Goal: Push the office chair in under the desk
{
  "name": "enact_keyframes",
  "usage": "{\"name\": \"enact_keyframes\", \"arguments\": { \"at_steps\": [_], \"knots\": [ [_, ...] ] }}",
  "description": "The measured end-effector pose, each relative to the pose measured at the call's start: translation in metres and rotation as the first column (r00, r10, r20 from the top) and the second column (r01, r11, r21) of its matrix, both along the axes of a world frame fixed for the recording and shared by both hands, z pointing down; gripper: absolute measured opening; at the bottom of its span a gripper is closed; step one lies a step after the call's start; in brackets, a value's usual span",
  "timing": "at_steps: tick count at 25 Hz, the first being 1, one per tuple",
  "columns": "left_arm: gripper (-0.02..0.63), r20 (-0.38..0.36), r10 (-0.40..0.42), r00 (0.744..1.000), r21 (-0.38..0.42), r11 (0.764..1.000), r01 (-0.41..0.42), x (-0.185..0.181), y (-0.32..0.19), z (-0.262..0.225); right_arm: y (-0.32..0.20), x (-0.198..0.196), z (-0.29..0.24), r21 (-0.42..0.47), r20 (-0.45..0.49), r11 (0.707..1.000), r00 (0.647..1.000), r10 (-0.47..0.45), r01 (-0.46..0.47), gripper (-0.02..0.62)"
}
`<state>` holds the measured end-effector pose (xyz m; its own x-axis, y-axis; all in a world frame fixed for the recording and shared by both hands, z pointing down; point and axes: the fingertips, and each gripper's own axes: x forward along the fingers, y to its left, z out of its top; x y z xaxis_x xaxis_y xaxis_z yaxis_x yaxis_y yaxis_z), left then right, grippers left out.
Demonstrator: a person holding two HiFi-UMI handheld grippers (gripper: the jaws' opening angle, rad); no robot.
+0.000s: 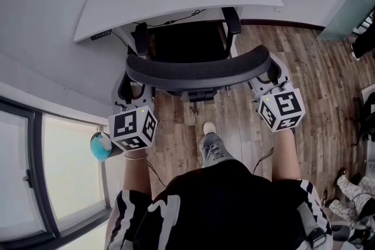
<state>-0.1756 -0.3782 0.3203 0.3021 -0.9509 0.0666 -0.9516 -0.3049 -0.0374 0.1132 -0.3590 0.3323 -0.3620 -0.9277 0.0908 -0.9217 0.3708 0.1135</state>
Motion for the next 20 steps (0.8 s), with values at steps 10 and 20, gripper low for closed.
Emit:
{"name": "enact_keyframes", "arguments": {
  "at_steps": [10,20],
  "knots": [
    [0.242,-0.003,-0.015,1.000,0.001,1.000,0.015,-0.002,-0.028,0.000,-0.031,-0.002,0.001,-0.002,-0.002,1.000,1.000,-0.009,0.009,0.256],
    [0.242,-0.001,-0.031,1.000,-0.009,0.999,0.031,-0.006,-0.058,0.001,-0.064,-0.005,0.000,-0.015,-0.007,1.000,1.000,-0.020,0.020,0.256]
  ]
}}
